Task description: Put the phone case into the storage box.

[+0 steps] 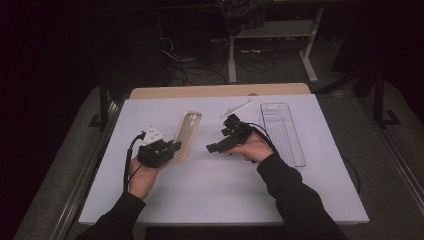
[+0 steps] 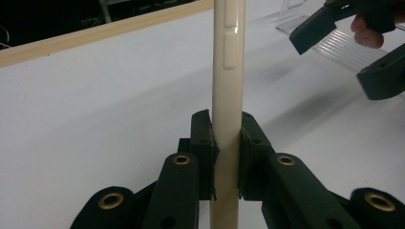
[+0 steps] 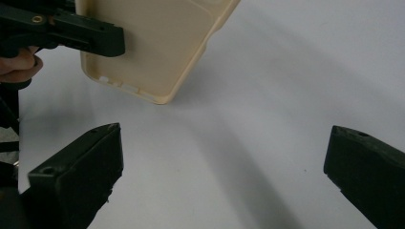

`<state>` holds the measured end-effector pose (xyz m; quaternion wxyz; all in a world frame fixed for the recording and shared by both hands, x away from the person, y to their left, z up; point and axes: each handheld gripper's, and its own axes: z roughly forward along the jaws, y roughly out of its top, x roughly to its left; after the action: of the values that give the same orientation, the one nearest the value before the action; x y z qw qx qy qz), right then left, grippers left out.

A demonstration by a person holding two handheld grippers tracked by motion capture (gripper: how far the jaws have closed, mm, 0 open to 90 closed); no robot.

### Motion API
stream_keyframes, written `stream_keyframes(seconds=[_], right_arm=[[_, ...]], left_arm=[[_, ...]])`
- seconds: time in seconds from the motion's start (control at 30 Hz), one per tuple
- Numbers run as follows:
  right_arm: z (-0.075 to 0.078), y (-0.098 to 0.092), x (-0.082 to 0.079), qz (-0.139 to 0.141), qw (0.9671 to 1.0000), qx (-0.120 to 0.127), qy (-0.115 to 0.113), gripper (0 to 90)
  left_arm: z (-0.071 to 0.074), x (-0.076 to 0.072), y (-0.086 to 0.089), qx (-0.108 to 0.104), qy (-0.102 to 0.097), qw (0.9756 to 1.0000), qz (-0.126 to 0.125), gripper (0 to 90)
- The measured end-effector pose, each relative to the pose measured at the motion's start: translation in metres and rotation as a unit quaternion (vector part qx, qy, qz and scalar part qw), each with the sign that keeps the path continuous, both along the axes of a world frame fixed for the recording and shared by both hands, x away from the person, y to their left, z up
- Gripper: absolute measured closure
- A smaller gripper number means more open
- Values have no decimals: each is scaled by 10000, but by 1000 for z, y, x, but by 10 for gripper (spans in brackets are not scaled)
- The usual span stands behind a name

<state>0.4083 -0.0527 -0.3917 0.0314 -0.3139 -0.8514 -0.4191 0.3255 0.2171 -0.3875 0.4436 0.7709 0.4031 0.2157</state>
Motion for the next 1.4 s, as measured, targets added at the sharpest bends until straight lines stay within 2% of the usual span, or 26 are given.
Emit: stream_keyframes(seconds=[0.23, 0.43, 0.57, 0.67, 0.87, 0.93, 0.97, 1.0, 1.17, 1.3, 1.4], right_arm=[[0, 3, 0, -40, 9999, 122, 0, 0], [1, 3, -2, -67, 9998, 167, 39, 0], [1, 5, -2, -27, 9998, 199, 38, 0], [1, 6, -2, 7, 9997, 237, 54, 0], [1, 8, -3, 37, 9992, 381, 137, 0], [2, 9, -3, 52, 9990, 419, 134, 0], [2, 9, -3, 44, 9991, 406, 129, 0], [2, 9, -3, 57, 9991, 389, 127, 0], [2, 10, -4, 75, 9987, 466, 200, 0], [2, 11, -4, 73, 9979, 571, 280, 0], [2, 11, -4, 79, 9977, 603, 302, 0]], left_arm=[[-1, -1, -5, -44, -1, 10000, -5, 799], [0, -3, -11, 28, 0, 10000, -58, 799], [-1, -4, -17, -55, -2, 10000, -52, 799], [-1, -5, -20, -23, -7, 10000, -78, 798], [-1, -7, -26, -78, -26, 9999, -108, 798], [-2, -8, -28, -60, -49, 9999, -142, 798], [-1, -8, -28, 16, -25, 9999, -164, 798], [-2, -8, -31, -68, -43, 9999, -150, 798], [-2, -9, -33, -4, -46, 9998, -201, 798], [-3, -10, -37, -63, -60, 9998, -205, 798], [-3, -11, -39, -29, -75, 9997, -239, 798]])
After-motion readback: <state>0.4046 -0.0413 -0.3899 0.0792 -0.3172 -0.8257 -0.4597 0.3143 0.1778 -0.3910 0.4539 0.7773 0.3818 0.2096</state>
